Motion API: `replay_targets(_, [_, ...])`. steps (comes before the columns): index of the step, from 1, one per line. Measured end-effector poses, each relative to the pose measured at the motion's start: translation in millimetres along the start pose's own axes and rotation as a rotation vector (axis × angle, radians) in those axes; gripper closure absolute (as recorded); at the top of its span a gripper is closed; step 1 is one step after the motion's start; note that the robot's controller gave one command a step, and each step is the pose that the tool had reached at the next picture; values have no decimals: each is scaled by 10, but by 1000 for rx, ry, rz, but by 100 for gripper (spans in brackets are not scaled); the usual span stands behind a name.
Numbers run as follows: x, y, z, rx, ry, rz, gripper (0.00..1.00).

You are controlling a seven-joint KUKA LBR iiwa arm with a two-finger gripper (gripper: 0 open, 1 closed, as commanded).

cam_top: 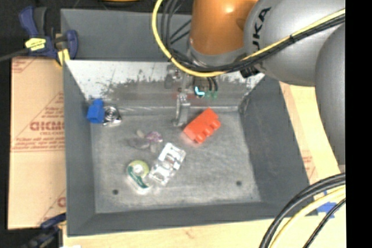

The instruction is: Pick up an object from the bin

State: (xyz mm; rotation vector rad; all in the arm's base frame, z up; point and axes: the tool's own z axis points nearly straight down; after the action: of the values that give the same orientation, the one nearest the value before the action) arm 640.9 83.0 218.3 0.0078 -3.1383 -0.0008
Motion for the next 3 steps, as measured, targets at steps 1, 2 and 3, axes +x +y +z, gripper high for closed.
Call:
replay_targets(1, [124, 240, 1514, -1, -3, 39, 0])
replay_targets(2, [122, 244, 1159, -3, -12, 124, 0])
replay_targets(3, [198, 172, 1172, -1, -5, 293, 0])
